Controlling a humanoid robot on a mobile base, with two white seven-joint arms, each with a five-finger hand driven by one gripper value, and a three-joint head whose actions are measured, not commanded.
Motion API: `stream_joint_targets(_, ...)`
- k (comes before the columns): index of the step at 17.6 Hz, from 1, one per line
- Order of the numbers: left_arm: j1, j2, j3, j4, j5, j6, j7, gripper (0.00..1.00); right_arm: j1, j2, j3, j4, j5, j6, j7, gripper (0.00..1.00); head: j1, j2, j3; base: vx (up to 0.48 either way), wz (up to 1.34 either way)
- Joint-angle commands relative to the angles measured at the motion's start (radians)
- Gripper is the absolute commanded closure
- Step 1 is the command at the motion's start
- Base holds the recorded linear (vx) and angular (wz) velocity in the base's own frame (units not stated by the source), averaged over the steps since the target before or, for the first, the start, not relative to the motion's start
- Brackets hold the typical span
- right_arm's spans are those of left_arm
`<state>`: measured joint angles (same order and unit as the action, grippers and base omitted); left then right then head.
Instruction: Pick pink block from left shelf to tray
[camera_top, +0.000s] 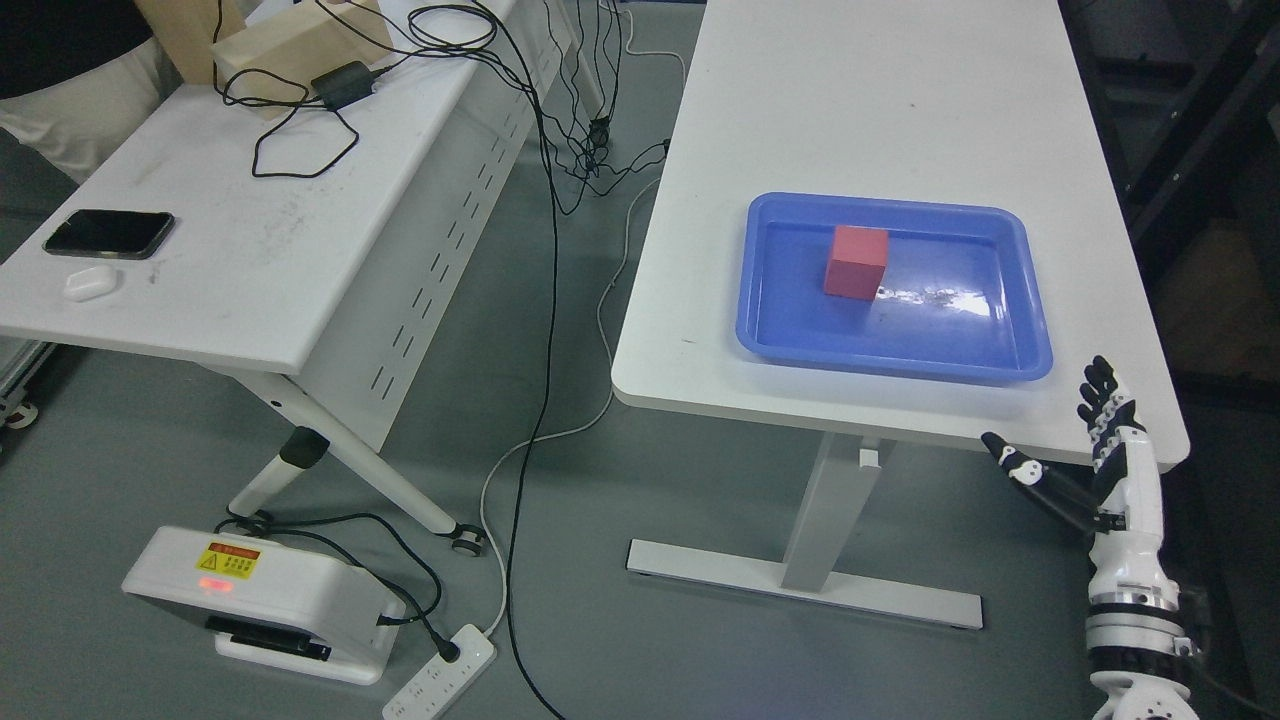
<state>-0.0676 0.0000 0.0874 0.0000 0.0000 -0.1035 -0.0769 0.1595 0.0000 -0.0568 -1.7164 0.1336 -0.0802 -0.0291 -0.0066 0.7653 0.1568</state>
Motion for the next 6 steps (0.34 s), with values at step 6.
stream_joint_targets(6,0.000,0.017,0.000,-0.017,0.008,0.001,0.000,0.00,0.000,-0.017,-0.003,0.001,0.000,0.000,0.001,0.00,0.0000,0.000,0.000,-0.159,-0.03)
